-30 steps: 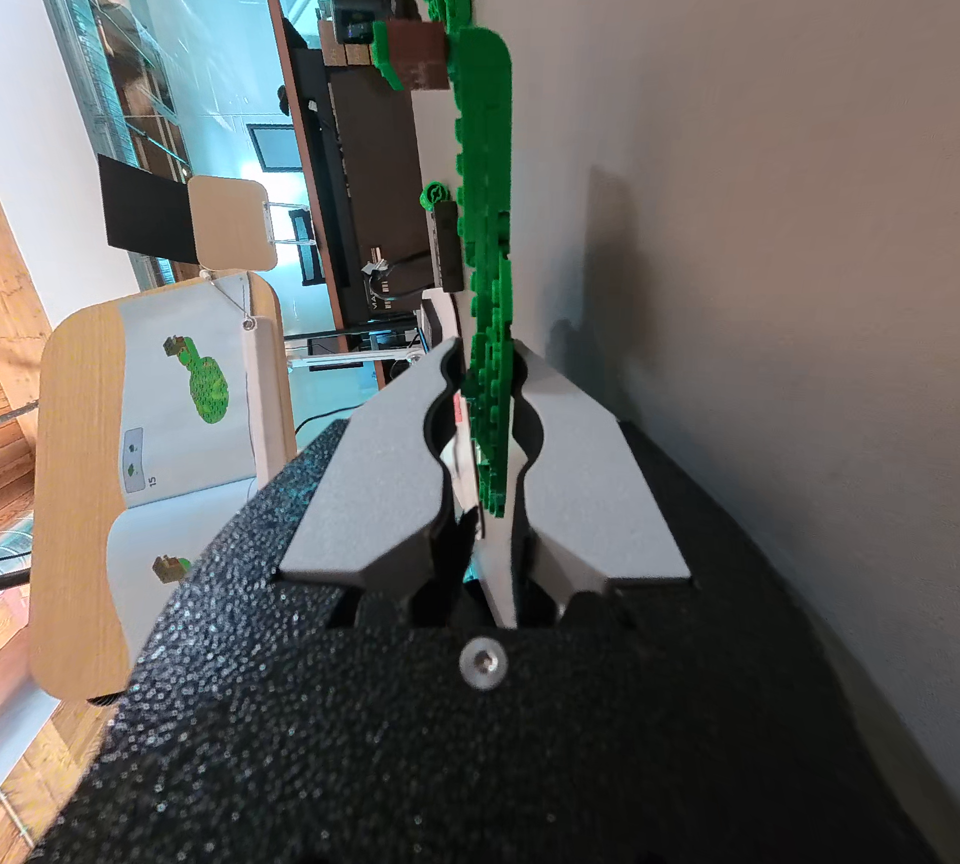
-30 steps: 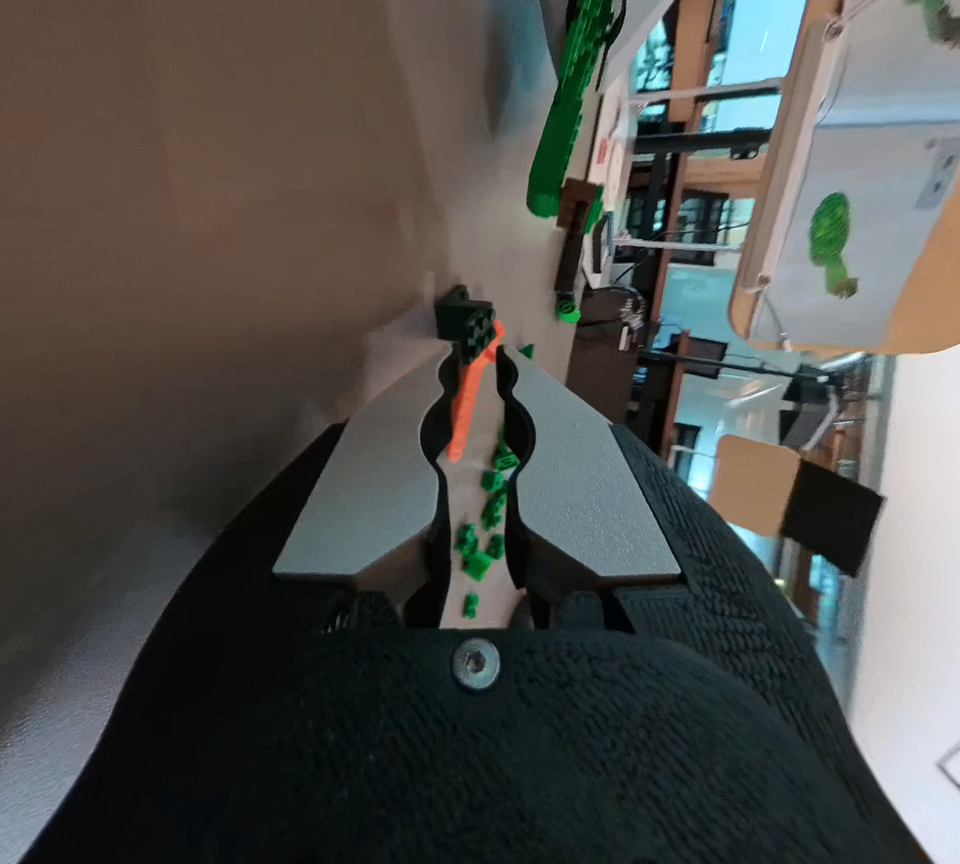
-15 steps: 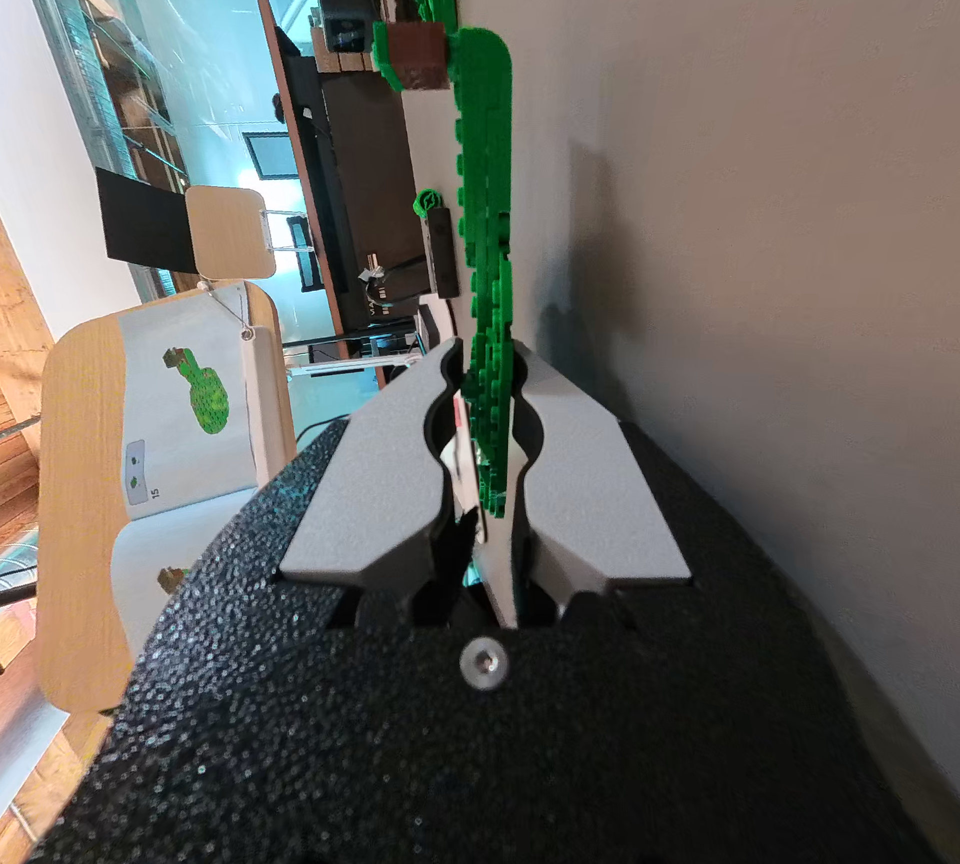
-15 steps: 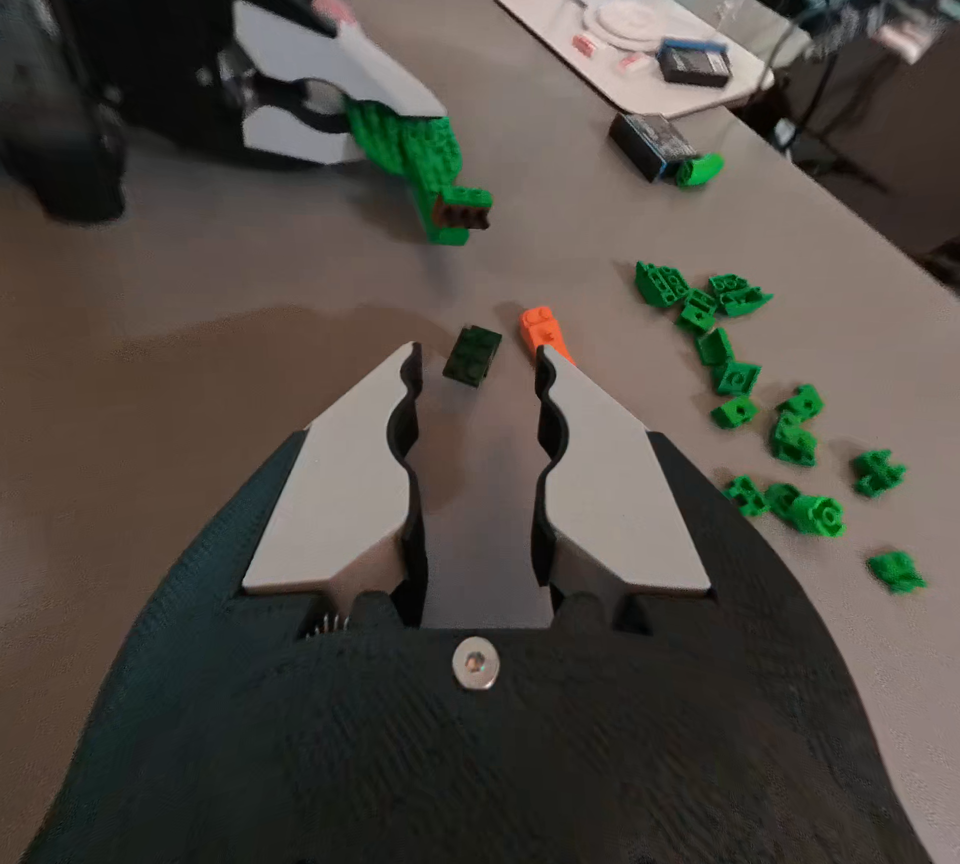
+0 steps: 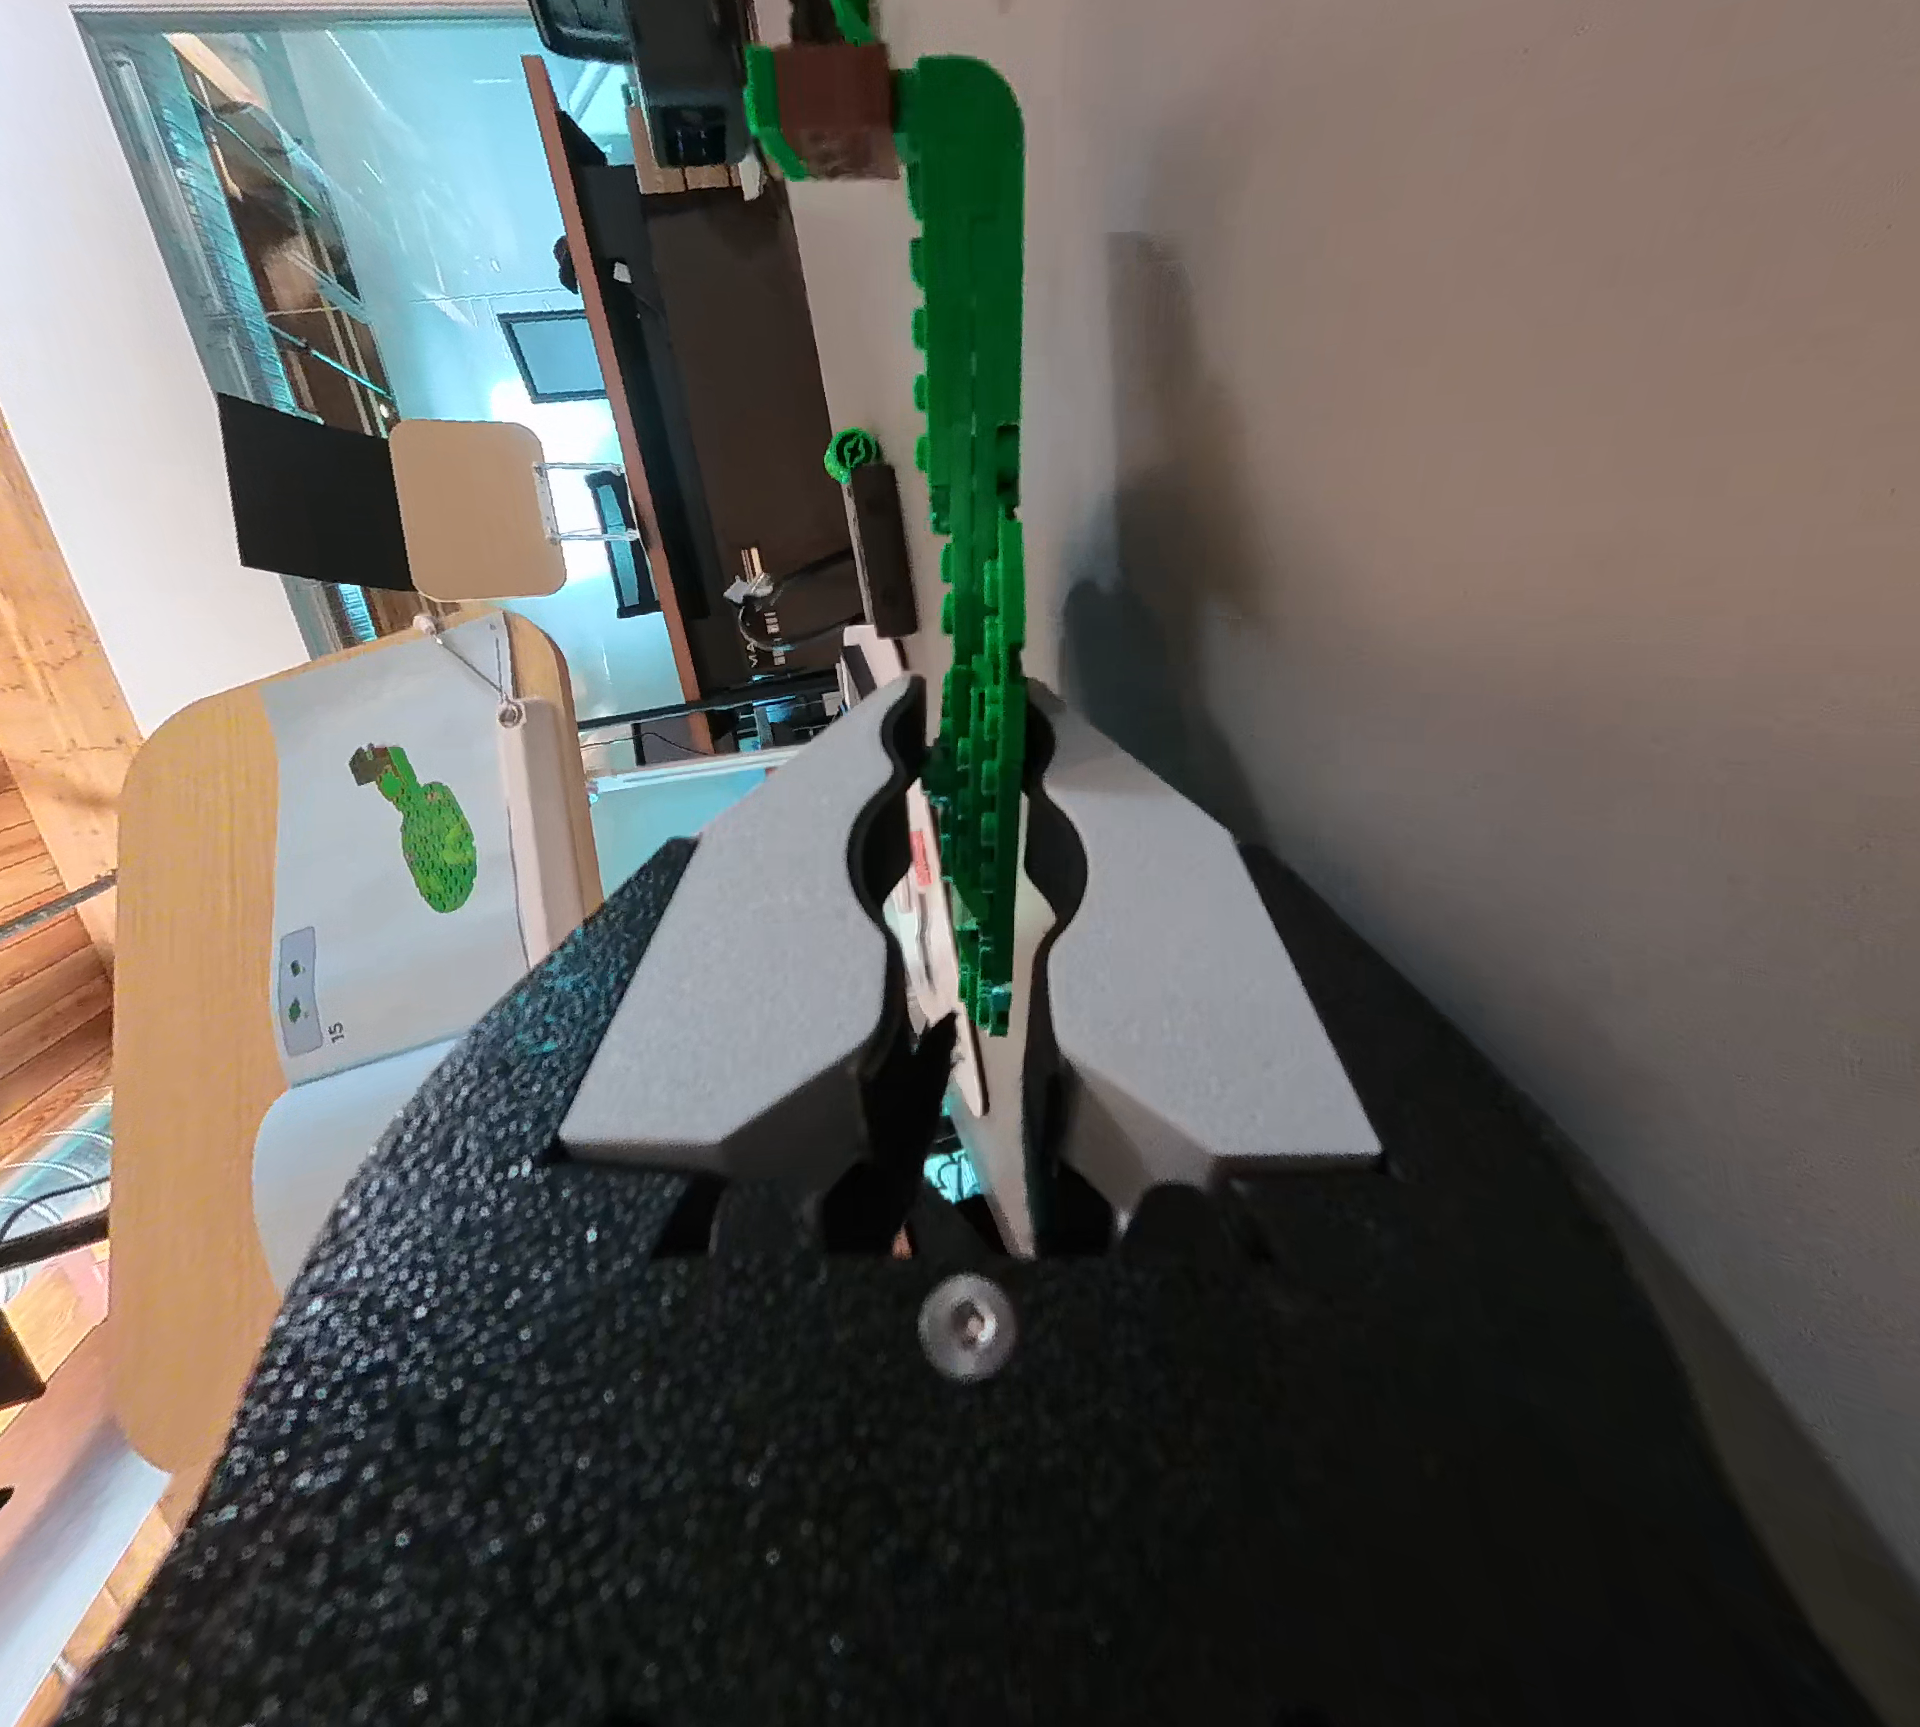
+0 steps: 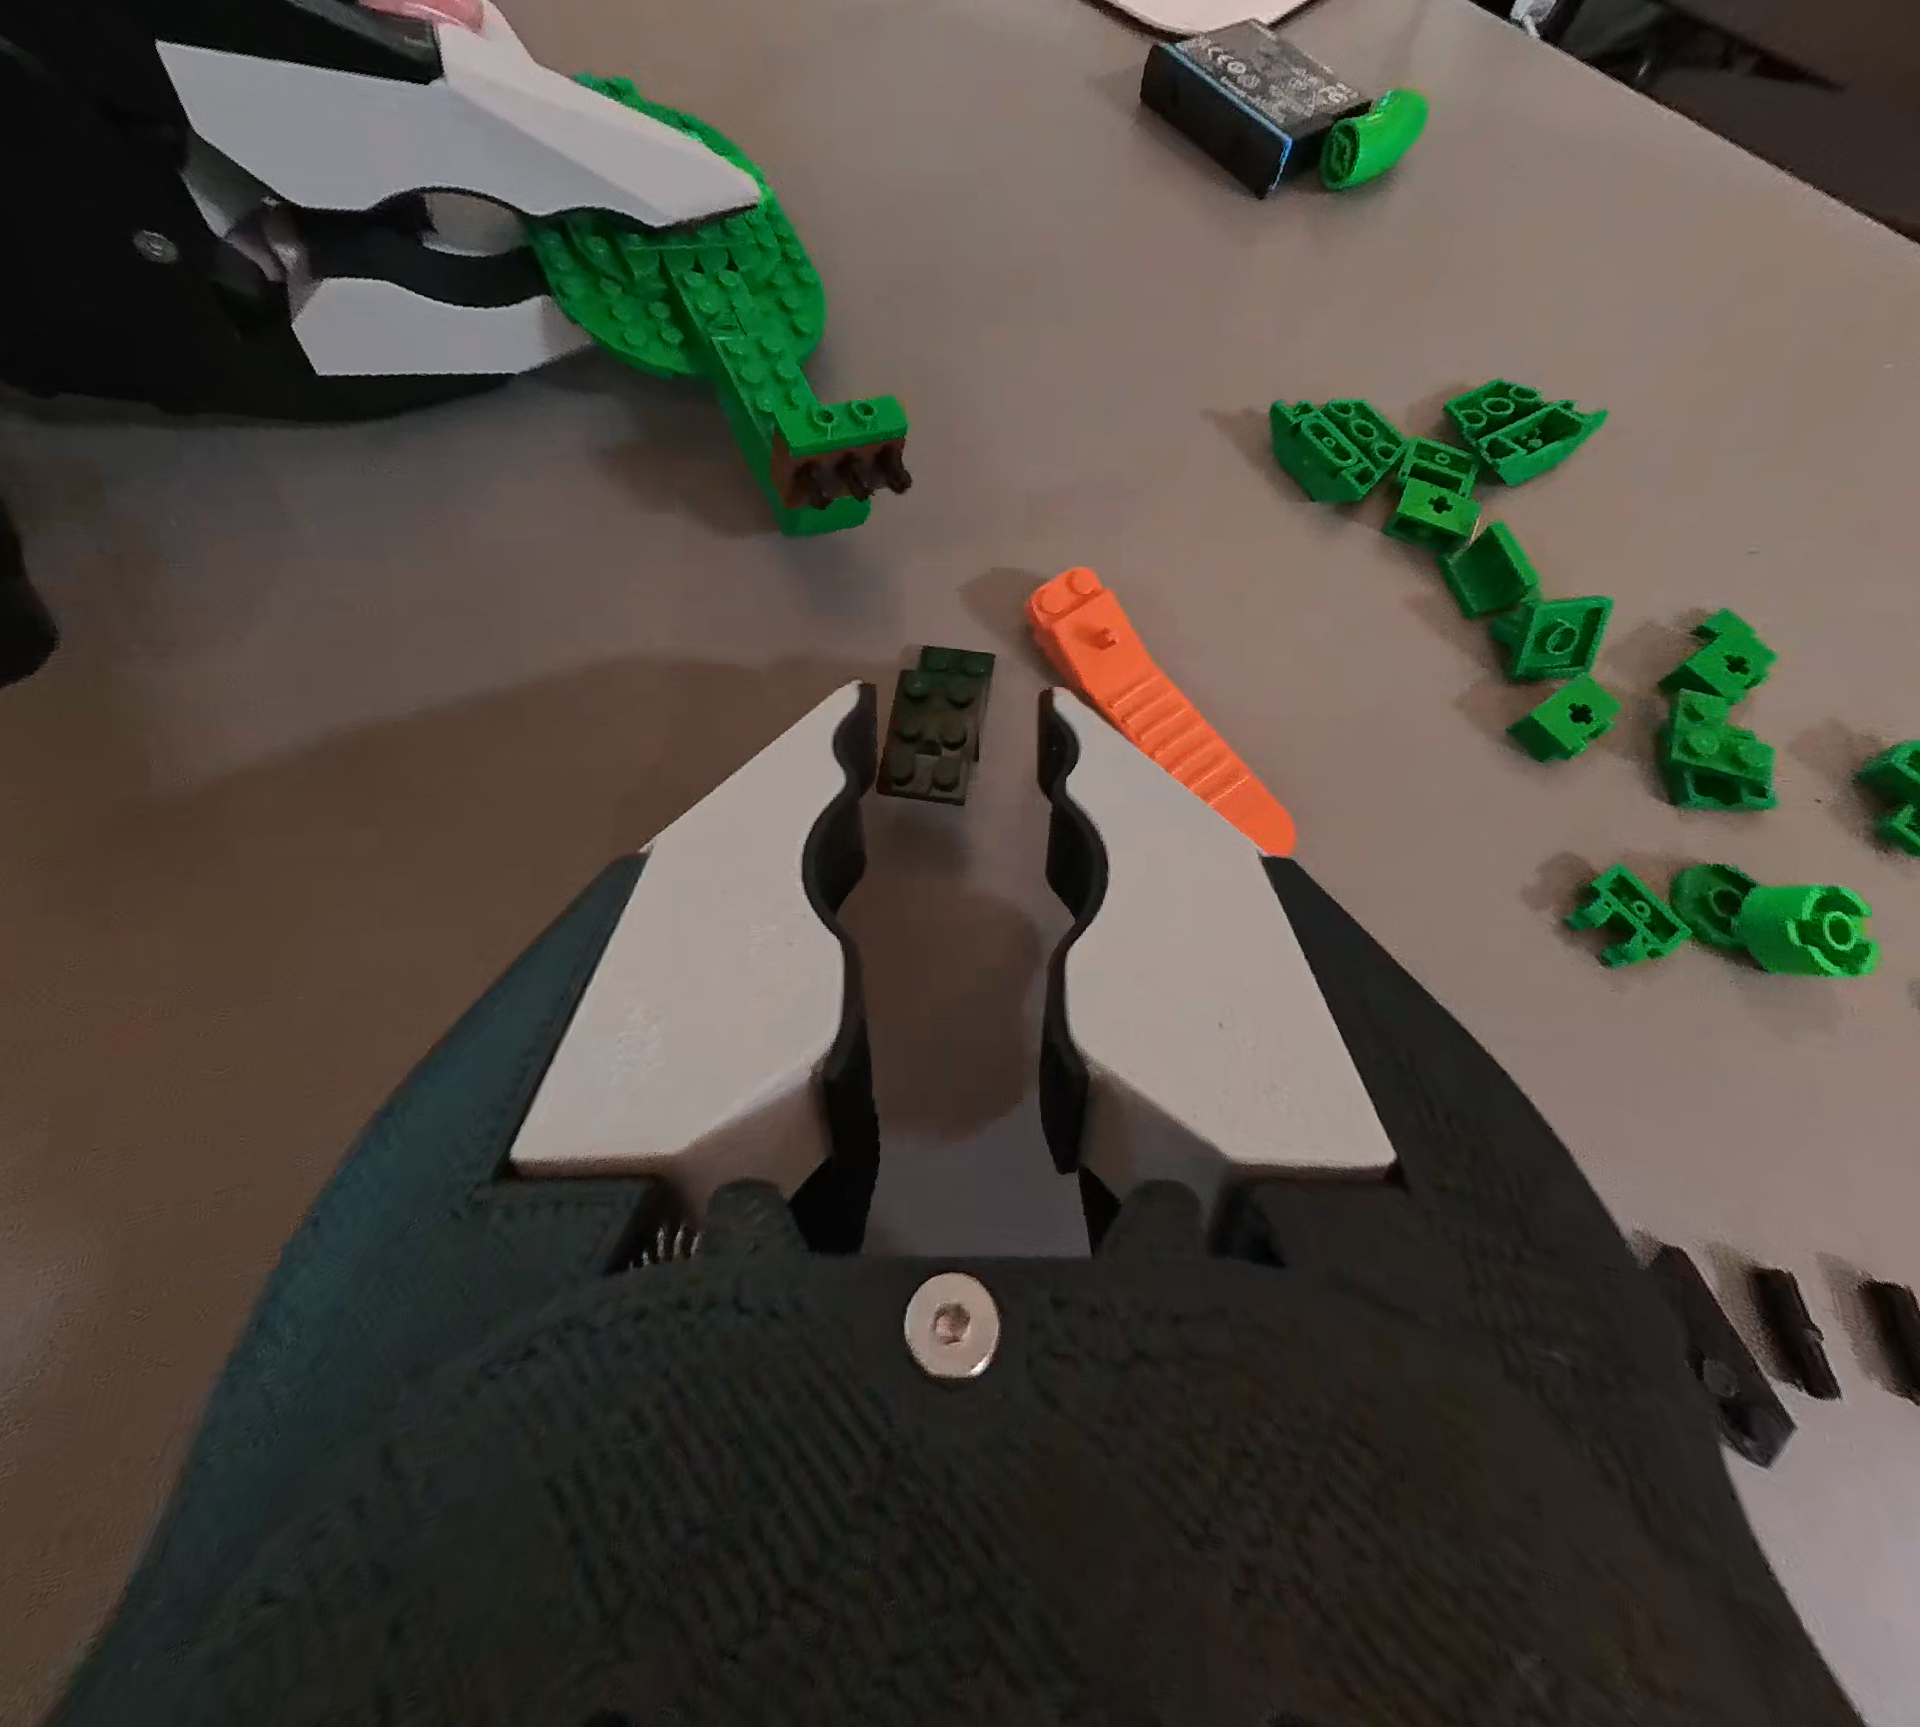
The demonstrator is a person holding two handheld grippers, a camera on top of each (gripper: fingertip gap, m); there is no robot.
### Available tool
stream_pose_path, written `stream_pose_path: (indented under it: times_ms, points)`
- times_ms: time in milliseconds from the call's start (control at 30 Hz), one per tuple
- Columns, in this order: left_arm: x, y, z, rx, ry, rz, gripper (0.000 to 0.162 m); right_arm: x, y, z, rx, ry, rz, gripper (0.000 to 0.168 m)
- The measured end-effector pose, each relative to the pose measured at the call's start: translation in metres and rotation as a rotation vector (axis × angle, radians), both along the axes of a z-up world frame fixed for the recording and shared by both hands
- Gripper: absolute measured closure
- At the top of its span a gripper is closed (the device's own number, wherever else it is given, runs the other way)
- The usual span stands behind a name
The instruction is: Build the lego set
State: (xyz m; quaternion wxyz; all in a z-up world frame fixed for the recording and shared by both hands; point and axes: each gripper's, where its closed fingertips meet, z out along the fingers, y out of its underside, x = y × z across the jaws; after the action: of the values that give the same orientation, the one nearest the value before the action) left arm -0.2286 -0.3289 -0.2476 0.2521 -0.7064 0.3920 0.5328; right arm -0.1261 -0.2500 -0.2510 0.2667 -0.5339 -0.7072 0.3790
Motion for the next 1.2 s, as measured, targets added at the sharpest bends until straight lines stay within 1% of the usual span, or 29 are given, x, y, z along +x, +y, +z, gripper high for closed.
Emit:
stream_pose_path:
  times_ms: [33,67,100,200,300,400,467,600,733,1200]
  points:
    - [0.001,0.001,-0.001,-0.004,0.004,-0.006,0.149,0.0,0.0,-0.001,0.001,-0.001,0.003,0.142]
    - [0.003,0.002,-0.001,-0.008,0.008,-0.013,0.149,0.0,-0.001,-0.001,0.003,0.001,0.008,0.15]
    - [0.005,0.003,-0.001,-0.009,0.011,-0.02,0.149,0.0,-0.001,-0.001,0.007,0.005,0.014,0.153]
    - [0.01,0.006,-0.002,-0.01,0.017,-0.044,0.149,0.001,0.008,0.004,0.032,0.02,-0.005,0.153]
    - [0.019,0.011,-0.001,-0.01,0.043,-0.084,0.149,0.004,0.019,0.024,-0.006,0.085,-0.03,0.153]
    - [0.035,0.02,-0.002,-0.015,0.068,-0.148,0.149,0.01,0.005,0.049,-0.118,0.169,0.066,0.153]
    - [0.044,0.024,-0.001,-0.013,0.085,-0.186,0.149,0.015,-0.008,0.054,-0.134,0.175,0.146,0.153]
    - [0.053,0.025,-0.002,-0.023,0.09,-0.232,0.149,0.021,-0.025,0.04,-0.039,0.113,0.242,0.153]
    - [0.054,0.024,-0.001,-0.029,0.1,-0.237,0.148,0.021,-0.035,0.032,-0.026,0.075,0.267,0.153]
    - [0.056,0.025,0.002,-0.043,0.15,-0.231,0.149,0.022,-0.04,0.021,0.037,-0.026,0.204,0.153]
